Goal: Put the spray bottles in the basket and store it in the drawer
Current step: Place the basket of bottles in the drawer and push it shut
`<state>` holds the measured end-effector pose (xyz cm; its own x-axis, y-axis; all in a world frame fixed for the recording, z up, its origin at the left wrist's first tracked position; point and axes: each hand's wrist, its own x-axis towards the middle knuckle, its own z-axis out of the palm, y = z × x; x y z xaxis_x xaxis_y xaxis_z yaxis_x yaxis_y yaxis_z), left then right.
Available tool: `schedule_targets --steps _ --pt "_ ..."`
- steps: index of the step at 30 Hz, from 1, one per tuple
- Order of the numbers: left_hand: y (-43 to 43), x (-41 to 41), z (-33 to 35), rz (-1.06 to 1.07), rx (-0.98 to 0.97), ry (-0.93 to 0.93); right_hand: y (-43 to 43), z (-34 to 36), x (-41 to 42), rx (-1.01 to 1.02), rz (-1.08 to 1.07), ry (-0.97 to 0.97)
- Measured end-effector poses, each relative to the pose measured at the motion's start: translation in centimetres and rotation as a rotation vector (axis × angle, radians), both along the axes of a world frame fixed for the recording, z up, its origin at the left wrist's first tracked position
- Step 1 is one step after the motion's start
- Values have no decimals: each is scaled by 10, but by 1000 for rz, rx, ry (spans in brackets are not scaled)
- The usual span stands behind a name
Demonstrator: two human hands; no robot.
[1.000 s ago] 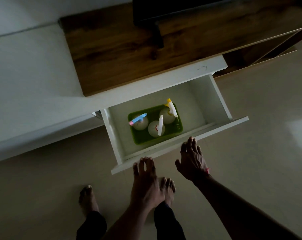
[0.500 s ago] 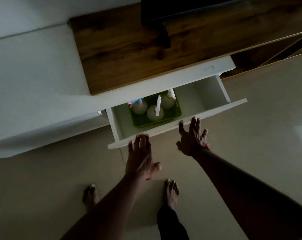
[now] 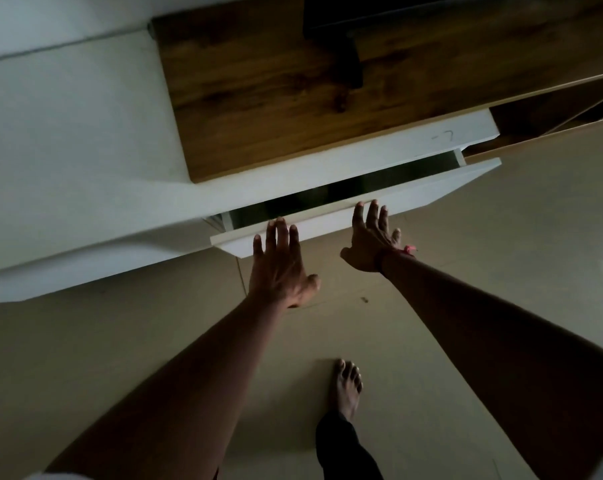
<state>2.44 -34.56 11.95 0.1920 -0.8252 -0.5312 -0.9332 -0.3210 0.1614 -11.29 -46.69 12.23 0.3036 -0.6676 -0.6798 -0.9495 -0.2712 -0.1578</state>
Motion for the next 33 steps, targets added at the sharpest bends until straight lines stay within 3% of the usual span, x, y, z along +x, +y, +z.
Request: schedule_targets --steps 6,17,25,30,33 --pt "-3 7 -3 -122 40 -3 -9 -4 21 83 94 -52" --pt "-14 35 -10 -96 133 27 -17 -9 50 174 1 -103" --pt "-14 40 -12 -95 124 47 -19 -11 44 149 47 -107" --pt "-10 48 2 -120 11 66 -13 2 40 96 95 -132" --pt "-11 63 26 -55 -137 102 -9 23 44 -96 154 -204"
